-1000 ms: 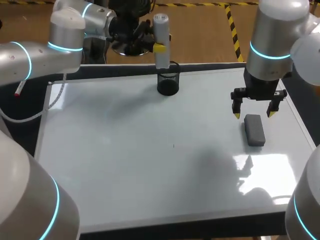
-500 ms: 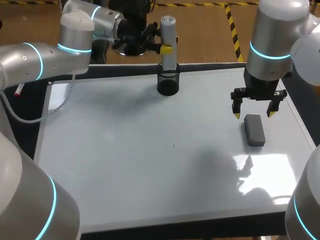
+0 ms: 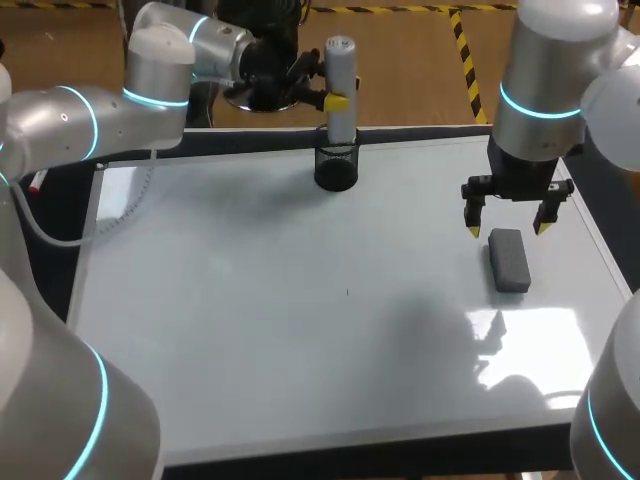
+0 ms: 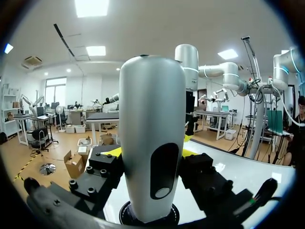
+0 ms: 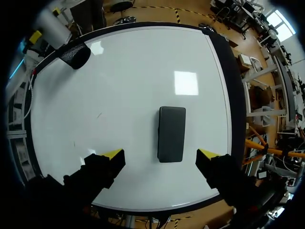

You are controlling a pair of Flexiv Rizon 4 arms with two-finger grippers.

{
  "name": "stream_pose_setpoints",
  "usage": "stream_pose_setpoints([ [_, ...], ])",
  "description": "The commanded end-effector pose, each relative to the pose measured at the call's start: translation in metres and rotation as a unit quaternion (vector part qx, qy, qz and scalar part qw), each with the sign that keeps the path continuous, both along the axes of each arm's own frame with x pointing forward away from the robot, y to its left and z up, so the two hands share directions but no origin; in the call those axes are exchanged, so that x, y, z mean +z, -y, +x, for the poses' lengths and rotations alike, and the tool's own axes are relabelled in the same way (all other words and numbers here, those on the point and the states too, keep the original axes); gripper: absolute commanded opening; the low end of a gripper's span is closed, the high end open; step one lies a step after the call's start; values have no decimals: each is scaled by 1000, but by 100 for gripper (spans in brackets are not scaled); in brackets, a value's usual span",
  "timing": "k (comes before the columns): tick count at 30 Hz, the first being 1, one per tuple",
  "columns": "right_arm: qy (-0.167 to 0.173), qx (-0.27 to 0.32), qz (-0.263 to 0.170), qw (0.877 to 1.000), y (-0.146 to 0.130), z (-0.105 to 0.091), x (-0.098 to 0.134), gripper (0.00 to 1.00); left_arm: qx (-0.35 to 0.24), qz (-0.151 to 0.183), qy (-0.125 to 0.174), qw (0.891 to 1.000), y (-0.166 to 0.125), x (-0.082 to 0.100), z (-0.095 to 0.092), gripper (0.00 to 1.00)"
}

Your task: Pick up the inspection probe, press it on each red-marked spot on the whiteboard one by one, put down the probe, pick up the eraser, and wipe off all the red marks.

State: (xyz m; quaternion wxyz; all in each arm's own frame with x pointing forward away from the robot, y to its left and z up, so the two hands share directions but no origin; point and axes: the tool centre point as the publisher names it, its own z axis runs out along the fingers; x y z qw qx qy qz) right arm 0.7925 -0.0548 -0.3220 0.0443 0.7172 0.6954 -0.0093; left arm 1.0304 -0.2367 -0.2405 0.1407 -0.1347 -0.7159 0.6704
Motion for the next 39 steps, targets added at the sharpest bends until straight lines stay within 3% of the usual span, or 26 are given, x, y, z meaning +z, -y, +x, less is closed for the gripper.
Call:
stream_pose_setpoints([
  [1,1,1,0,1000,1,-1,1,100,-16,-6,-5,1000,-2,-8,8,0],
  [39,1,1,0,1000,1,-1,1,100,0,-13,-21,1000,-14,-44,-2,0],
])
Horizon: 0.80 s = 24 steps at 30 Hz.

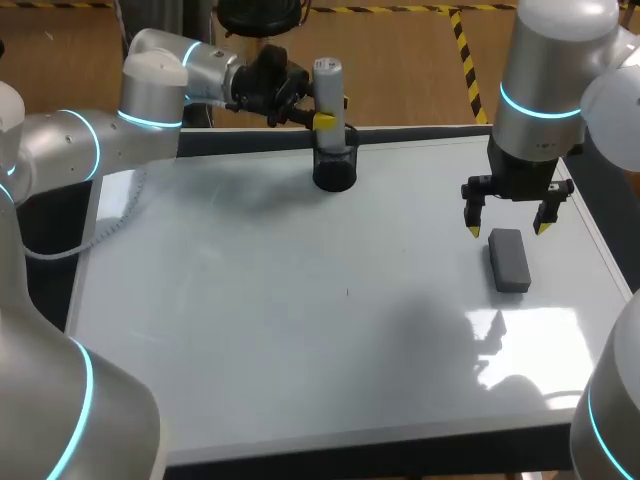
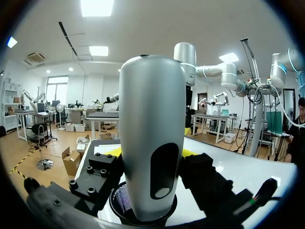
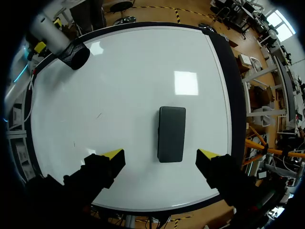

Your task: Pick up the inspection probe, press it on each red-marked spot on the whiteboard one by one, put down the probe, pick up the eraser, and wipe off all the red marks.

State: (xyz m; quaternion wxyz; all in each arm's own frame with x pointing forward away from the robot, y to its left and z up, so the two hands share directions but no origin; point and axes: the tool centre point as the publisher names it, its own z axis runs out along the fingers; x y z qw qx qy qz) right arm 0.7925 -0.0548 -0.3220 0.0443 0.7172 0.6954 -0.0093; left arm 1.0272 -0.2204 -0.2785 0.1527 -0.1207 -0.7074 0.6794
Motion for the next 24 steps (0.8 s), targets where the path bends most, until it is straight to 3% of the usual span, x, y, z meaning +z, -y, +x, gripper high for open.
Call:
stream_pose_setpoints([
  [1,1,1,0,1000,1,-1,1,100,-2,-5,-2,1000,2,-7,1,0],
  [24,1,1,0,1000,1,-1,1,100,1,14,-5,1000,0,-25,-10,0],
])
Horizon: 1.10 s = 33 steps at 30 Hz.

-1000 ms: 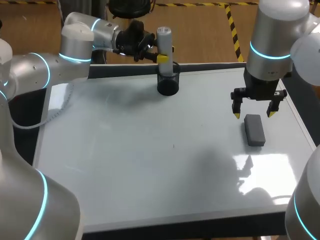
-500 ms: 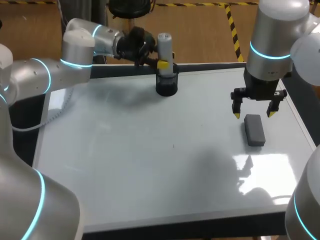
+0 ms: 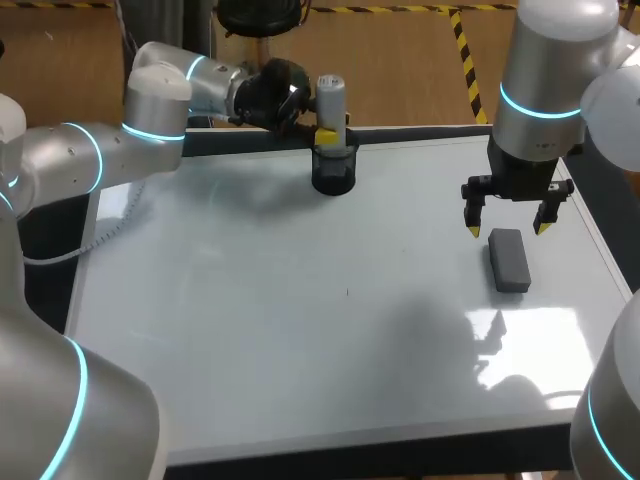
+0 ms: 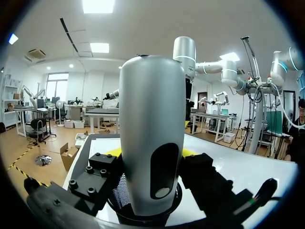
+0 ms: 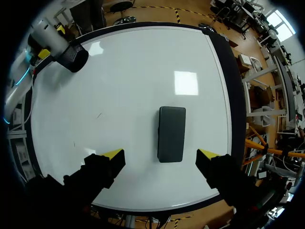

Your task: Pick up the inspection probe, press it on each red-marked spot on the whiteboard one by one, put down the probe, pick up the eraser, and wipe off all the red marks.

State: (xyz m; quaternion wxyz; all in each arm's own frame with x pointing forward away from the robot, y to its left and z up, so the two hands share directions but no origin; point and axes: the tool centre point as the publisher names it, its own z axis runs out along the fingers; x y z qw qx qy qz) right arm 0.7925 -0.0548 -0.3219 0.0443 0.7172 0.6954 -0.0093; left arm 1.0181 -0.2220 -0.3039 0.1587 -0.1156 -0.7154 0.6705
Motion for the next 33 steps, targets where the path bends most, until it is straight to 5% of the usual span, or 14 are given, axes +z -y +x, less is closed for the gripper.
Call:
stream_pose_setpoints([
  [1,1,1,0,1000,1,-1,1,100,2,1,0,1000,-2,0,-1,0],
  [16,1,1,0,1000,1,-1,1,100,10,7,-4,1000,-5,-7,-4,0],
  [18,1,1,0,1000,1,-1,1,100,9,8,-5,1000,-5,-7,-4,22],
  [25,1,1,0,1000,1,-1,1,100,8,9,-6,1000,-4,-6,-6,51],
  [29,1,1,0,1000,1,-1,1,100,7,11,-7,1000,-4,-4,-8,97],
  [33,1,1,0,1000,1,-1,1,100,6,13,-7,1000,-3,-3,-8,100],
])
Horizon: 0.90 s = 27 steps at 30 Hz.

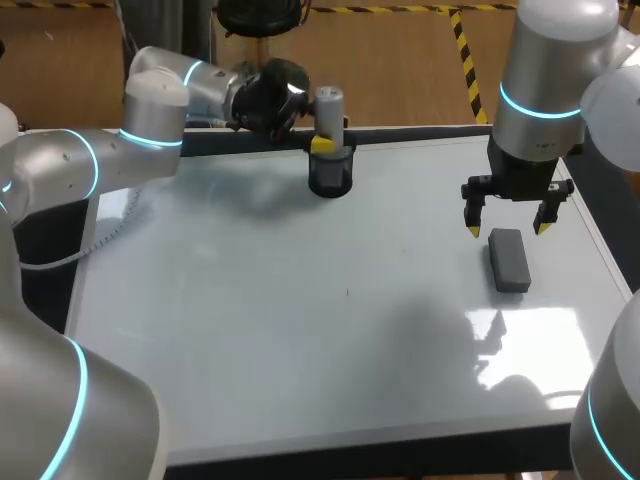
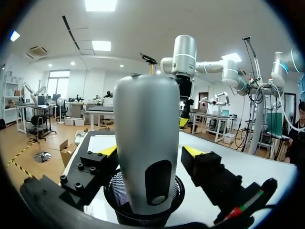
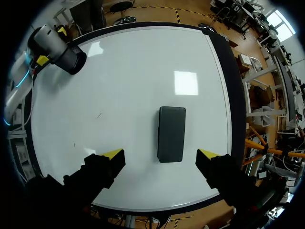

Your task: Pick up the inspection probe, press it on each red-marked spot on the whiteboard one by one, put down the probe, pick up the eraser, and wipe off all the red marks.

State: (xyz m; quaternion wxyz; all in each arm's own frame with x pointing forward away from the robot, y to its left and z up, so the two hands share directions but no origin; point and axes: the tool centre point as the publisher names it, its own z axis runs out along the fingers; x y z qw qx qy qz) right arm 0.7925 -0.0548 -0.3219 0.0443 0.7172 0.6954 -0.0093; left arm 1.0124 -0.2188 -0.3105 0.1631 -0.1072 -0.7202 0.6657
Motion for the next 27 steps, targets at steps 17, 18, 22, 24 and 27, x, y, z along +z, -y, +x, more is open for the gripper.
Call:
stream_pose_setpoints([
  [17,1,1,0,1000,1,-1,1,100,16,14,14,1000,-13,24,-2,100],
  [18,1,1,0,1000,1,-1,1,100,18,15,16,1000,-14,25,-2,100],
  [22,1,1,0,1000,1,-1,1,100,21,16,21,999,-18,32,-2,100],
  [24,1,1,0,1000,1,-1,1,100,24,17,26,999,-20,35,-2,100],
  [27,1,1,0,1000,1,-1,1,100,28,17,29,999,-22,39,-2,100],
])
